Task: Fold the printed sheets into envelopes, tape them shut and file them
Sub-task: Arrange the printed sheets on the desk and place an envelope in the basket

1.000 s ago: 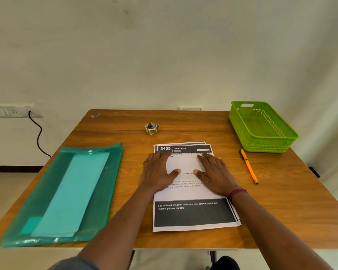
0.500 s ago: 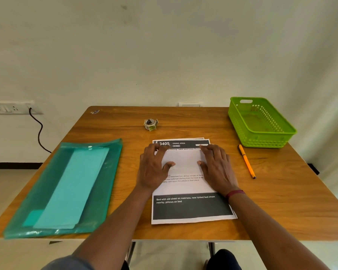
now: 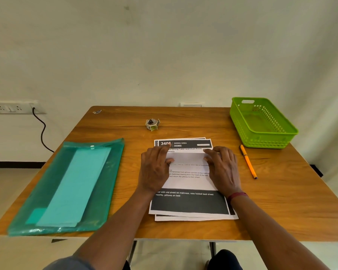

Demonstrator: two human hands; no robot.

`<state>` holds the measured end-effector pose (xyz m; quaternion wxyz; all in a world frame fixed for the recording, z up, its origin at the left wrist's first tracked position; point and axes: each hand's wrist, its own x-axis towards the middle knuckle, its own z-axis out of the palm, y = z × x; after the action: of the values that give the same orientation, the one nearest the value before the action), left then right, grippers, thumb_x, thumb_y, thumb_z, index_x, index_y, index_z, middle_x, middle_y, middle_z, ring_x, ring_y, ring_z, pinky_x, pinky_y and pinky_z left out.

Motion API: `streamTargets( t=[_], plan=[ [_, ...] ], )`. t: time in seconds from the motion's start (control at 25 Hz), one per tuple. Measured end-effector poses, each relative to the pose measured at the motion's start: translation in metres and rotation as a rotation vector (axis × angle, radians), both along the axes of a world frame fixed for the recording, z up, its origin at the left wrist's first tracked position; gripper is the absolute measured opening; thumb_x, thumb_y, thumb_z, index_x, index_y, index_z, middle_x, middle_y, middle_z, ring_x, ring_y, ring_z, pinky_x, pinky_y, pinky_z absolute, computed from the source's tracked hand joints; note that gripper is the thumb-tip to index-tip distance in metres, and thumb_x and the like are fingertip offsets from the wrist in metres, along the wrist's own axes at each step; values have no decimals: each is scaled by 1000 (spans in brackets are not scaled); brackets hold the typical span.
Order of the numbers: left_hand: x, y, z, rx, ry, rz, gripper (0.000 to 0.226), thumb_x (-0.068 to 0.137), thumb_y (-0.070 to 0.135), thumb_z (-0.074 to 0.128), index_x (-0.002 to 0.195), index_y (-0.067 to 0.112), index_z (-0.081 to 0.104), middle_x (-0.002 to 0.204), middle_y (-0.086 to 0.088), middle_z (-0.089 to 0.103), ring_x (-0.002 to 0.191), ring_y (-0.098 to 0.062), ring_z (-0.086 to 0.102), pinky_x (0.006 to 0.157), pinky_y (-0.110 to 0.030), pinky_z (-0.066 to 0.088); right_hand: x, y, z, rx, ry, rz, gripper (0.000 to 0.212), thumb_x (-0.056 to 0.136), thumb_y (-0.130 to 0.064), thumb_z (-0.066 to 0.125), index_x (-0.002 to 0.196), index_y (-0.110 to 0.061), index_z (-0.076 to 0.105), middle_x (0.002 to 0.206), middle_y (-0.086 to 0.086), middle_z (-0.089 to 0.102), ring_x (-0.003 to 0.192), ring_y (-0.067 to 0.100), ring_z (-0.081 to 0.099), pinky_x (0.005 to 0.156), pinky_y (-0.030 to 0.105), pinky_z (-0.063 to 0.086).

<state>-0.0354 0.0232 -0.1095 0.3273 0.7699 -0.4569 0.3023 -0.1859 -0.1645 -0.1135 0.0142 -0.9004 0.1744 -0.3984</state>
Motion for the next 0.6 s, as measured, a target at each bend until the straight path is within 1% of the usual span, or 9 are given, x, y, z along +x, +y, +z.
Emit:
streamTargets(
  t=[0.12,0.24,0.4,0.52,0.6],
  plan=[
    [1,0,0,3,-26,-13,21,85,13,74,105,8,70,97,-11,62,90,-27,58,71,-43,47,-1,1,-1,-7,-20,7,24,88,-13,65,112,-16,62,109,10,54,101,28,52,80,41,43],
    [0,0,1,14,-31,-25,9,84,11,74,92,7,72,93,-11,62,87,-27,59,70,-41,46,-2,2,1,-26,-13,8,24,85,-10,68,107,-16,62,108,11,57,100,29,53,79,41,44],
    [-1,1,2,0,-37,-28,9,82,10,75,90,8,71,94,-10,63,90,-26,59,73,-38,45,-3,5,3,-60,-10,17,24,82,-7,71,103,-15,64,108,10,61,104,28,54,85,40,41],
    [-2,3,2,-9,-56,-25,9,84,14,69,92,8,71,98,-10,63,94,-24,57,78,-36,44,-5,5,4,-81,-27,28,23,82,-6,71,101,-15,64,106,9,63,106,29,56,86,40,39],
    [-2,4,2,-6,-54,-31,10,81,9,69,91,9,71,97,-9,64,94,-25,58,79,-35,41,-6,6,5,-80,-28,39,20,83,-6,70,100,-15,65,105,8,64,106,28,57,86,40,40]
  ],
)
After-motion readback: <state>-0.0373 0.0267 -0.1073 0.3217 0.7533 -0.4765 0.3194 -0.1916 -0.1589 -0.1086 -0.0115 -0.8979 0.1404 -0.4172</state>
